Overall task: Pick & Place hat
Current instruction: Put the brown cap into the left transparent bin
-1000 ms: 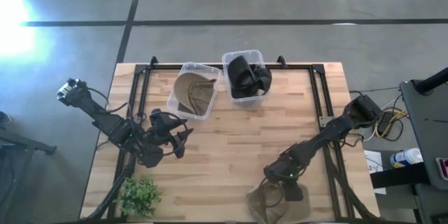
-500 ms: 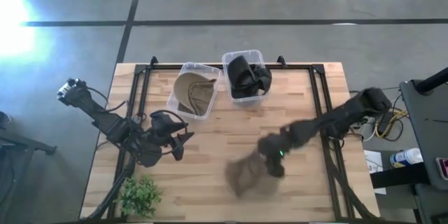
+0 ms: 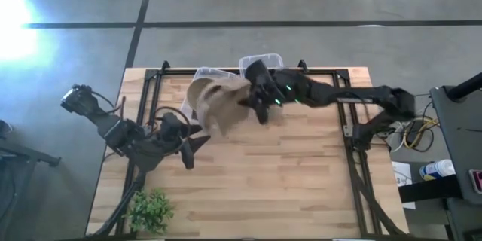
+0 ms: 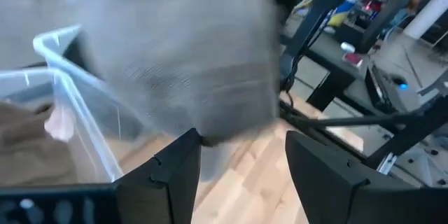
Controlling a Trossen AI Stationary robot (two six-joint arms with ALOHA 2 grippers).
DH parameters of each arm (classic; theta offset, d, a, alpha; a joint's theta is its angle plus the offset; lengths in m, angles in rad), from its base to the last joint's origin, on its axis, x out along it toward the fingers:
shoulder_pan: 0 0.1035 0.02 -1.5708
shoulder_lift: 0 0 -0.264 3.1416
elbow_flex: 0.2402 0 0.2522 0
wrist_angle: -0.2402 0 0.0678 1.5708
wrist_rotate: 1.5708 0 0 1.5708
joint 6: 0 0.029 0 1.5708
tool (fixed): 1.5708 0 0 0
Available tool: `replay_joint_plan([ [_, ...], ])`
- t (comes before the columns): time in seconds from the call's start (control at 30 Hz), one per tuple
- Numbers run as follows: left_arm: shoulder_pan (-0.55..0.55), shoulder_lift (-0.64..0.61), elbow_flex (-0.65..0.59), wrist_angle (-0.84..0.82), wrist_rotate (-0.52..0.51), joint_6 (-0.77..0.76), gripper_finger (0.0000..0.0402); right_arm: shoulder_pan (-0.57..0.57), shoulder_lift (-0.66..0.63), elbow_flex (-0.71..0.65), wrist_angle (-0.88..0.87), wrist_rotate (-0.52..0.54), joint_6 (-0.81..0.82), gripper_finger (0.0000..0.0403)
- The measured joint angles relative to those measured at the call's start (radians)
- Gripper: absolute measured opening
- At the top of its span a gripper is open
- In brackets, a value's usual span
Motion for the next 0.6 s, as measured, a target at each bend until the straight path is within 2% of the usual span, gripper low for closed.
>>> replay_joint_plan([
  [0.17, 0.0, 0.0, 0.035, 0.03, -0.015, 0.061, 0.0202, -0.115, 0.223, 0.233, -0.003, -0.071, -0.01, 0.0013],
  [0.3, -0.001, 0.0, 0.046, 0.037, -0.014, 0.068, 0.0202, -0.15, 0.399, 0.421, -0.022, -0.172, -0.056, 0.0013],
  [0.37, -0.001, 0.0, 0.046, 0.037, -0.014, 0.066, 0.0202, -0.153, 0.476, 0.513, -0.097, -0.208, -0.112, 0.0013],
  [0.47, -0.001, 0.0, 0.046, 0.037, -0.012, 0.047, 0.0202, -0.155, 0.557, 0.626, -0.315, -0.217, -0.245, 0.0013],
  [0.6, -0.001, 0.0, 0.046, 0.036, -0.012, 0.037, 0.0202, -0.16, 0.645, 0.72, -0.481, -0.152, -0.412, 0.0013],
])
